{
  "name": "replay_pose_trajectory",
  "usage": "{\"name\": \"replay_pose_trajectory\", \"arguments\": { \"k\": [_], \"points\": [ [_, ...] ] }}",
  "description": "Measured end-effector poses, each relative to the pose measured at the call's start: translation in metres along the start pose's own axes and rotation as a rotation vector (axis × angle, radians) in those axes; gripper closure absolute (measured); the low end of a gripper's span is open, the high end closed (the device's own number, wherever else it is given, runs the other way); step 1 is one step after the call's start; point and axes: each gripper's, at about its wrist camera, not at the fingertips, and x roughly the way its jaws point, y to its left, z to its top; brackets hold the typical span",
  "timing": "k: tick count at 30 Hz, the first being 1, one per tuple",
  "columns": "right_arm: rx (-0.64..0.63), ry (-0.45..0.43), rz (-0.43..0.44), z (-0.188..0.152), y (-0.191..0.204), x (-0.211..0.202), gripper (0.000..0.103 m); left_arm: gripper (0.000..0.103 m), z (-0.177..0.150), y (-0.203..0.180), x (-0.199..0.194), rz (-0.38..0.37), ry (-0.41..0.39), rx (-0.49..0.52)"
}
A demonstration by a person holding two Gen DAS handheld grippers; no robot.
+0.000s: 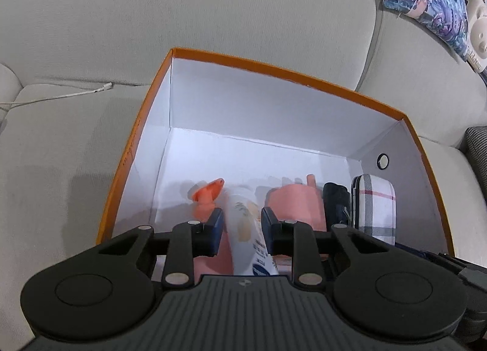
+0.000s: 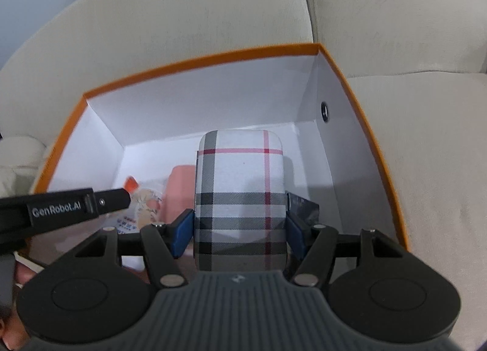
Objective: Organize rigid objects
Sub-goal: 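Carry the tube and plaid case over the orange box and lower them in, then open both tools to release the tube and plaid case in the box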
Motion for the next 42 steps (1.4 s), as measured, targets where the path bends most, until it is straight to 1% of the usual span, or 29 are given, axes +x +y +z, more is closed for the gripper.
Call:
{"name": "replay_pose_trajectory", "arguments": {
  "k": [5, 17, 22, 32, 34, 37, 42],
  "points": [
    [-0.038, 0.016, -0.040, -0.003, 0.004, 0.007, 0.039, 0.072, 0.001, -0.001, 0.002, 0.011, 0.008, 0.005],
    [-0.072, 0.027, -0.080, -0.006, 0.010, 0.018, 0.038, 0.071, -0.002, -0.003, 0.002, 0.044, 0.004, 0.043],
    [-0.084, 0.028, -0.087, -0.008, 0.010, 0.019, 0.038, 0.064, -0.002, -0.004, 0.001, 0.053, -0.003, 0.048],
    [-0.095, 0.031, -0.098, -0.009, 0.010, 0.018, 0.039, 0.057, -0.003, -0.008, 0.000, 0.071, -0.010, 0.067],
    [-0.096, 0.031, -0.099, -0.009, 0.010, 0.018, 0.039, 0.053, -0.003, -0.008, 0.000, 0.076, -0.014, 0.070],
    [-0.097, 0.030, -0.101, -0.010, 0.010, 0.018, 0.038, 0.052, -0.003, -0.008, 0.000, 0.079, -0.015, 0.073],
    [-0.097, 0.020, -0.113, -0.009, 0.010, 0.016, 0.033, 0.046, -0.004, -0.007, 0.000, 0.088, -0.014, 0.081]
  ]
}}
